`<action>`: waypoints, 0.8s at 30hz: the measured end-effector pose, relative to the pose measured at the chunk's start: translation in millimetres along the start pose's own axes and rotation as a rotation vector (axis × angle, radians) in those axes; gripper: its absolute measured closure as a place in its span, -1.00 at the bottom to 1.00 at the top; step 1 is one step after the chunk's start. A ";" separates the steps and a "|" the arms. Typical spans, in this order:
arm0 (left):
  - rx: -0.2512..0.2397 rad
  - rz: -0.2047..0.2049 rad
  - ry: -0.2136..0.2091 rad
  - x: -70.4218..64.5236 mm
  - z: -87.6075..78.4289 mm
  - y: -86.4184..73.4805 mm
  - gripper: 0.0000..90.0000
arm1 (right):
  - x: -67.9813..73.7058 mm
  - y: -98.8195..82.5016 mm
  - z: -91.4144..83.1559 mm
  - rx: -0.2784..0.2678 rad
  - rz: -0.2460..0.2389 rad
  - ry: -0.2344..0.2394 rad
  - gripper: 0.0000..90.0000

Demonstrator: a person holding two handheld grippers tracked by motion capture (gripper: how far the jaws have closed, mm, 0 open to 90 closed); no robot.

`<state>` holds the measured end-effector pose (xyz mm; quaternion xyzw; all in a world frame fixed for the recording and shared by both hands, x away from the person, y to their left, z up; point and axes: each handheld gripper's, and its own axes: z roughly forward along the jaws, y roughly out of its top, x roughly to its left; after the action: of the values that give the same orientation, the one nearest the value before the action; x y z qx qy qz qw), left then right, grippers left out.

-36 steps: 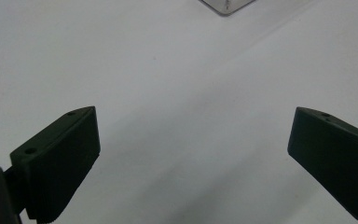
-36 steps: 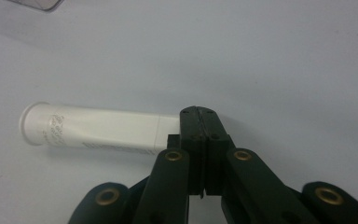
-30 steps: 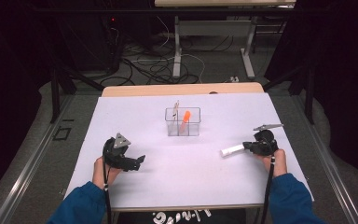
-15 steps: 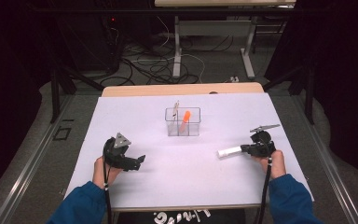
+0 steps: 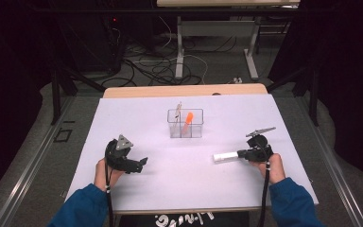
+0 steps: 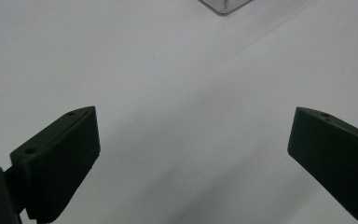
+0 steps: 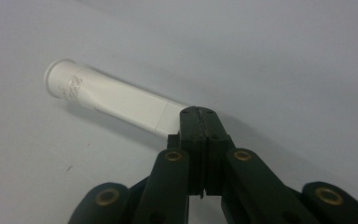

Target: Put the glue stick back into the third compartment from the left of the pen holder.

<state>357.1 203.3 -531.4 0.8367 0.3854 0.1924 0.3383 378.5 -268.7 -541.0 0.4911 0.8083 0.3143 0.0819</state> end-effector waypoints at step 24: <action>0.002 0.005 0.001 0.2 0.7 0.5 -0.95 | 24.3 3.1 6.8 0.032 -0.055 0.080 1.00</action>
<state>357.9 202.9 -531.5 0.8379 0.3835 0.1934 0.3369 371.6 -244.3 -540.3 0.4571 0.8290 0.3182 0.0503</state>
